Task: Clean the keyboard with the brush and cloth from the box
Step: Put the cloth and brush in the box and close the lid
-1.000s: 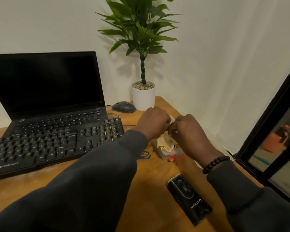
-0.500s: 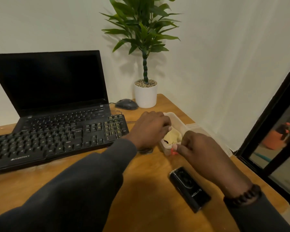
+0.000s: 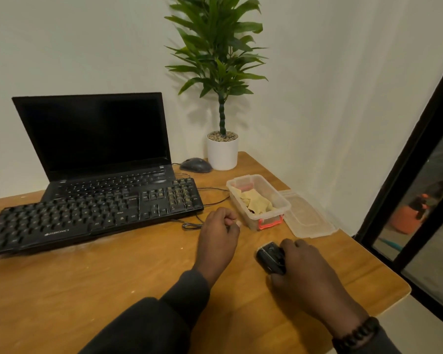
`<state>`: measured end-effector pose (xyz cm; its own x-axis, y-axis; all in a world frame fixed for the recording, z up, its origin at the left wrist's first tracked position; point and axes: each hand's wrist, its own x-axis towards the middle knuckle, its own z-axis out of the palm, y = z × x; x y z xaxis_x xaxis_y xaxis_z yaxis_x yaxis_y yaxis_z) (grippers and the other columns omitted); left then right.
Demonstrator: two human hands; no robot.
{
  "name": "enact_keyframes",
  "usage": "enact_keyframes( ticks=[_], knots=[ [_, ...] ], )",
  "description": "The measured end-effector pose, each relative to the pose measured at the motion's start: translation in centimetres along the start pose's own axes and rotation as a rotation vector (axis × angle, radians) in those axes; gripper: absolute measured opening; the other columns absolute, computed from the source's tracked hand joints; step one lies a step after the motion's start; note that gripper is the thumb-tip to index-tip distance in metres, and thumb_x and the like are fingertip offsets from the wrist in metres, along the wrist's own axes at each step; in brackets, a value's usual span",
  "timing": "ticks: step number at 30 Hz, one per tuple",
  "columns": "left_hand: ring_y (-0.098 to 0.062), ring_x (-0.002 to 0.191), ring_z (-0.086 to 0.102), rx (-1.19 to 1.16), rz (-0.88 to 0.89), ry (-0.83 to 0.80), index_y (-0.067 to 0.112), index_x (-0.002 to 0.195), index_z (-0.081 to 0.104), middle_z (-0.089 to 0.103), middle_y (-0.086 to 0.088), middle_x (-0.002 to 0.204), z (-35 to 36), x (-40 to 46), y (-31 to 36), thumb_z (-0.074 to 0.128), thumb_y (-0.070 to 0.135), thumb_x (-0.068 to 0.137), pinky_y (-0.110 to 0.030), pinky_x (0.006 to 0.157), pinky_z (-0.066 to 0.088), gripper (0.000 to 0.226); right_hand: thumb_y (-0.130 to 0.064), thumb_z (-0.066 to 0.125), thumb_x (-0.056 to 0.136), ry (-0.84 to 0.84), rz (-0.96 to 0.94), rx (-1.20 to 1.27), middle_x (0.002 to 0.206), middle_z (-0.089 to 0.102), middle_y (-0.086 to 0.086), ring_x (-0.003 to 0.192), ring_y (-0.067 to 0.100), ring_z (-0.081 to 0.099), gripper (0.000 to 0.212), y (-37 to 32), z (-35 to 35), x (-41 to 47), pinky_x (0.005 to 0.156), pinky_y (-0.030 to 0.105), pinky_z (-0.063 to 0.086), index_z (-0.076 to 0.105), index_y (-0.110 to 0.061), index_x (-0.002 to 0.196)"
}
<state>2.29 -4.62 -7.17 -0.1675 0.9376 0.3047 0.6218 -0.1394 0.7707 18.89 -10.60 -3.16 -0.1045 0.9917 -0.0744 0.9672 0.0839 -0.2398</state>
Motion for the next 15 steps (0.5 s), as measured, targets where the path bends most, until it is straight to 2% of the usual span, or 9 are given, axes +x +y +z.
enact_keyframes(
  ticks=[5, 8, 11, 14, 15],
  knots=[
    [-0.007, 0.092, 0.053, -0.027, 0.010, -0.017, 0.022, 0.112, 0.061, 0.056, 0.006, 0.103, -0.8, 0.7, 0.0, 0.059, 0.018, 0.096, -0.018, 0.075, 0.044, 0.017, -0.043, 0.072, 0.079, 0.112, -0.036, 0.259, 0.107, 0.055, -0.003, 0.089, 0.013, 0.059, 0.059, -0.6, -2.8, 1.2, 0.074, 0.035, 0.057, 0.043, -0.026, 0.128],
    [-0.013, 0.095, 0.059, -0.074, 0.007, -0.010, 0.028, 0.121, 0.059, 0.055, 0.006, 0.107, -0.6, 1.8, 0.2, 0.059, 0.020, 0.097, -0.037, 0.083, 0.055, 0.025, -0.038, 0.073, 0.081, 0.258, -0.101, 0.325, 0.103, 0.060, -0.001, 0.081, 0.016, 0.063, 0.057, -1.7, -5.4, 3.9, 0.066, 0.033, 0.058, 0.037, -0.029, 0.125],
    [-0.016, 0.094, 0.062, -0.079, 0.033, -0.004, 0.032, 0.124, 0.057, 0.055, 0.005, 0.109, -0.2, 2.8, 0.5, 0.058, 0.020, 0.098, -0.044, 0.081, 0.057, 0.029, -0.034, 0.072, 0.084, 0.343, -0.101, 0.303, 0.106, 0.059, 0.004, 0.080, 0.019, 0.063, 0.050, -3.4, -6.8, 8.2, 0.058, 0.027, 0.052, 0.039, -0.026, 0.120],
    [-0.013, 0.097, 0.059, -0.071, 0.045, -0.008, 0.030, 0.125, 0.058, 0.055, 0.004, 0.111, 0.2, 3.6, 0.6, 0.056, 0.018, 0.098, -0.039, 0.086, 0.055, 0.030, -0.032, 0.068, 0.088, 0.332, -0.093, 0.151, 0.111, 0.062, 0.008, 0.081, 0.019, 0.055, 0.044, -4.7, -5.9, 12.1, 0.052, 0.022, 0.037, 0.042, -0.021, 0.121],
    [-0.011, 0.098, 0.057, -0.069, 0.044, -0.008, 0.030, 0.125, 0.059, 0.055, 0.004, 0.112, 0.4, 3.8, 0.6, 0.056, 0.018, 0.099, -0.035, 0.088, 0.053, 0.029, -0.031, 0.067, 0.089, 0.316, -0.087, 0.109, 0.110, 0.062, 0.008, 0.082, 0.019, 0.053, 0.042, -4.9, -5.1, 13.1, 0.054, 0.022, 0.039, 0.043, -0.021, 0.121]
  ],
)
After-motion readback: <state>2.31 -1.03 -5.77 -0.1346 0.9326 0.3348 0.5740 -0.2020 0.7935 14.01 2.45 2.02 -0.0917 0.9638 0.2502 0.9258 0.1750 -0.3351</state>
